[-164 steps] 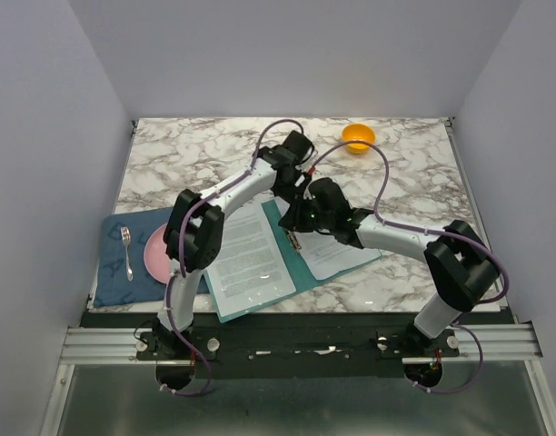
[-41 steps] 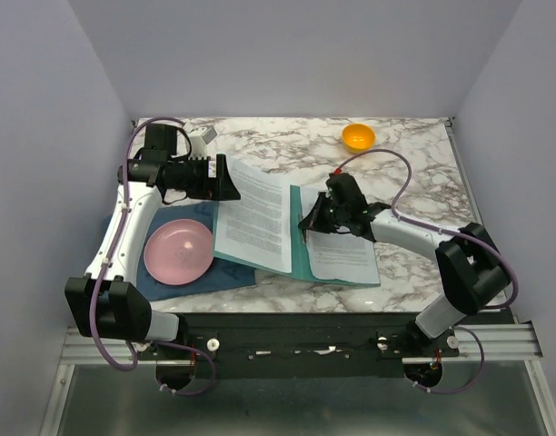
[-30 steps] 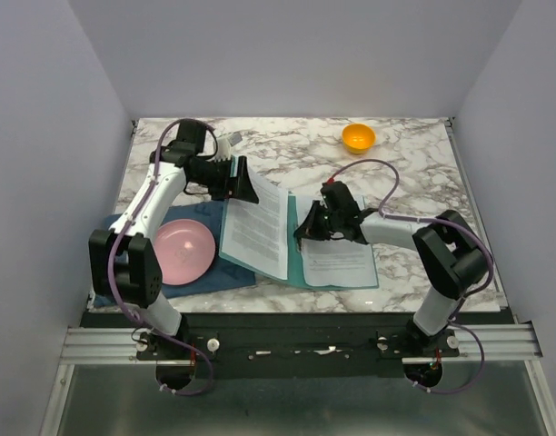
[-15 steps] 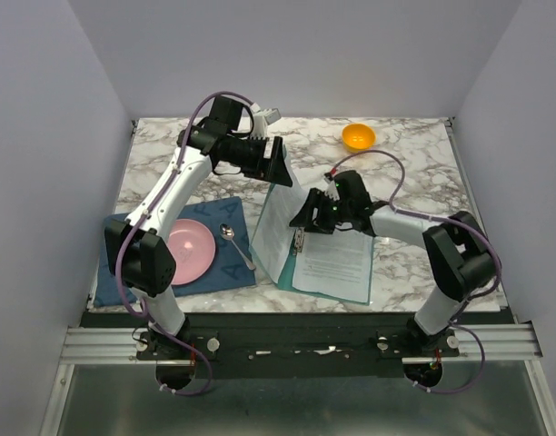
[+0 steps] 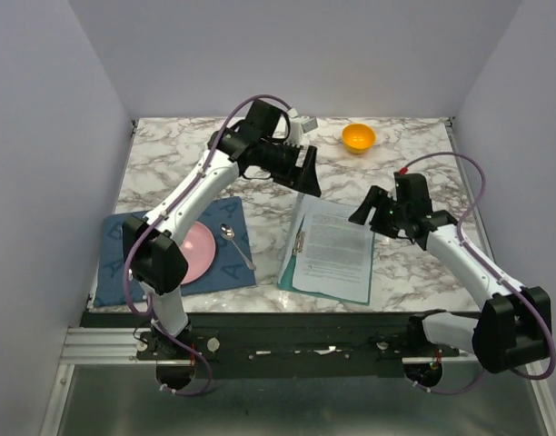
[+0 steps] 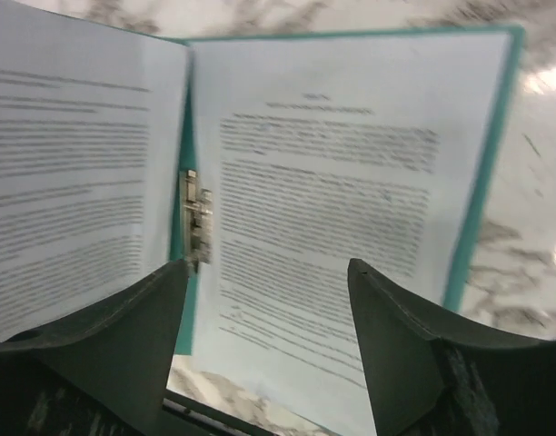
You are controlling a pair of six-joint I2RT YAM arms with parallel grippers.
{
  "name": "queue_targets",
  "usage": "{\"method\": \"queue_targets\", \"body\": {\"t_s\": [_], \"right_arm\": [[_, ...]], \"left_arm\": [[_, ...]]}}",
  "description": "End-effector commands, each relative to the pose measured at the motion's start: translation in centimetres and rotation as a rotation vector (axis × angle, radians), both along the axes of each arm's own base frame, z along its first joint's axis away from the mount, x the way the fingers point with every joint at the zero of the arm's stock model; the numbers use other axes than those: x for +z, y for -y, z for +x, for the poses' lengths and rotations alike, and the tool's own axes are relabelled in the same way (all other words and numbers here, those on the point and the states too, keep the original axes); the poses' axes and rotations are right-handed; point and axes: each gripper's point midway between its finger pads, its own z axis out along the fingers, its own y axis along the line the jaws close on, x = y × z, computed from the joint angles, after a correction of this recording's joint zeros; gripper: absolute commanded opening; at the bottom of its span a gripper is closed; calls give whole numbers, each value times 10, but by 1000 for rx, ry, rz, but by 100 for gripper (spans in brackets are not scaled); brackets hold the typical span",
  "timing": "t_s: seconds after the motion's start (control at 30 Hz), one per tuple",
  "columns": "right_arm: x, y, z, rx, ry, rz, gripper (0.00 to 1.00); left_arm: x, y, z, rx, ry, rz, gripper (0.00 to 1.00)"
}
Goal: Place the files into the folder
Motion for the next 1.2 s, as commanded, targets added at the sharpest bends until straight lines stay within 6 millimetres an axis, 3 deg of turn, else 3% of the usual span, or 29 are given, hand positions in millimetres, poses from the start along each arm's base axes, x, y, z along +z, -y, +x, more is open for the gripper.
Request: {"method": "queue_targets", "body": {"t_s": [0.0, 0.23, 0.33, 0.4, 0.47, 0.6, 0.7, 0.77, 0.93, 1.03, 1.1, 1.17], "right_arm": [[-56, 50, -53, -129, -191, -164, 82], [-56, 90, -70, -314, -154, -231, 83], [-57, 97, -76, -325, -169, -268, 83], [-57, 102, -77, -333, -175, -291, 84], [-58, 104, -78, -336, -181, -304, 84], [-59, 104, -76, -340, -189, -309, 84], [-58, 103, -71, -352, -194, -304, 85], [-56, 103, -65, -358, -184, -300, 85], [-80, 90, -53, -317, -236, -269, 91], [-94, 85, -47, -321, -267, -249, 91], [-92, 93, -39, -356, -253, -280, 91], [-95, 88, -33, -337, -258, -270, 91]], "left_arm": [[-7, 40, -13, -29, 14, 23, 81], [-29, 97, -41, -122, 50, 30, 81], [-26, 109, -50, -169, 78, 28, 82], [-14, 108, -43, -157, 132, 26, 89], [-4, 99, -36, -149, 212, 62, 99], [16, 69, -27, -98, 343, 104, 99], [14, 37, -12, -24, 360, 137, 99], [-2, 13, 1, 32, 325, 172, 99], [-32, -35, 15, 136, 262, 256, 99], [-49, -52, 11, 154, 234, 297, 99], [-57, -59, 6, 159, 219, 313, 99], [-65, -63, 2, 161, 211, 322, 99]]}}
